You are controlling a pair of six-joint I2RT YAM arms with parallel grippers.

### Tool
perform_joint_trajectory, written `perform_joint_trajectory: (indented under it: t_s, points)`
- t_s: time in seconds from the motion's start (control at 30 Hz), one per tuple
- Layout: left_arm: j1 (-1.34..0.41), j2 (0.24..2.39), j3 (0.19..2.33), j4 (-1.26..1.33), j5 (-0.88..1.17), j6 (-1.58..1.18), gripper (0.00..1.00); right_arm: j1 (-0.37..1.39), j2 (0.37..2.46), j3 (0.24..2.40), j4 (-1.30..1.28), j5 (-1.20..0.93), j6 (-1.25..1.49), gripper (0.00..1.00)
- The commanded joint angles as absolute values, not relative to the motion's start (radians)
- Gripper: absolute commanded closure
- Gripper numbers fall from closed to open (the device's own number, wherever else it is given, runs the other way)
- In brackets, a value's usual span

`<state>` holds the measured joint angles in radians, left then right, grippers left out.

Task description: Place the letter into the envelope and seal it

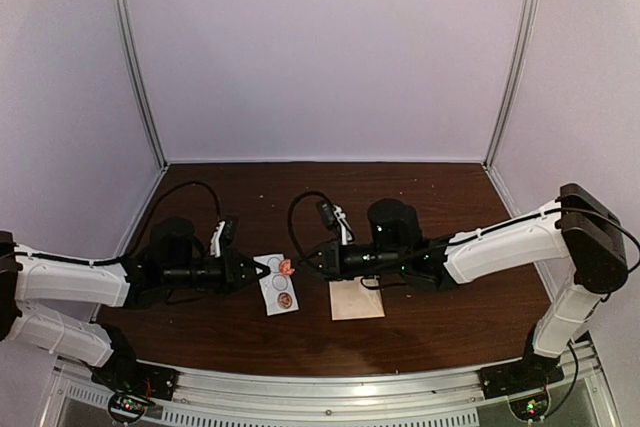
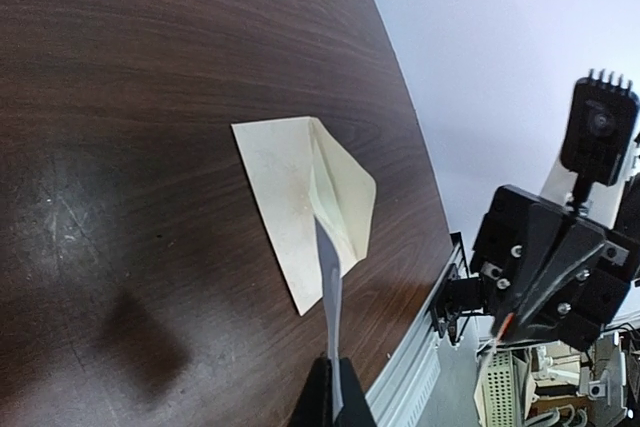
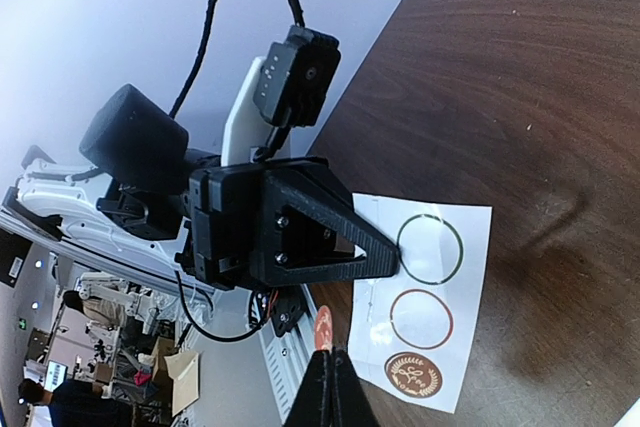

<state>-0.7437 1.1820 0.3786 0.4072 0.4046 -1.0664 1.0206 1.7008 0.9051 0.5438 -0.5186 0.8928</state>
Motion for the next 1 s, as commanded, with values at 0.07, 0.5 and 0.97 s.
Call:
perform_joint_trajectory:
  t_s: [0.07,0.5,0.97]
  points:
    - [-0.716,1.285,0.364,0.440,0.383,-0.970,0.98,0.976,1.553,0.878,0.388,-0.406,0.805,1.00]
    - [-0.680,1.267,0.561,-0.039,0.019,-0.714,0.29,0.783,1.252,0.698,0.195,-0.300,0.721,1.00]
    - [-0.777,1.672,0.965,0.099,0.281,-0.577,0.46,0.636,1.074,0.528,0.182,-0.299,0.737,1.00]
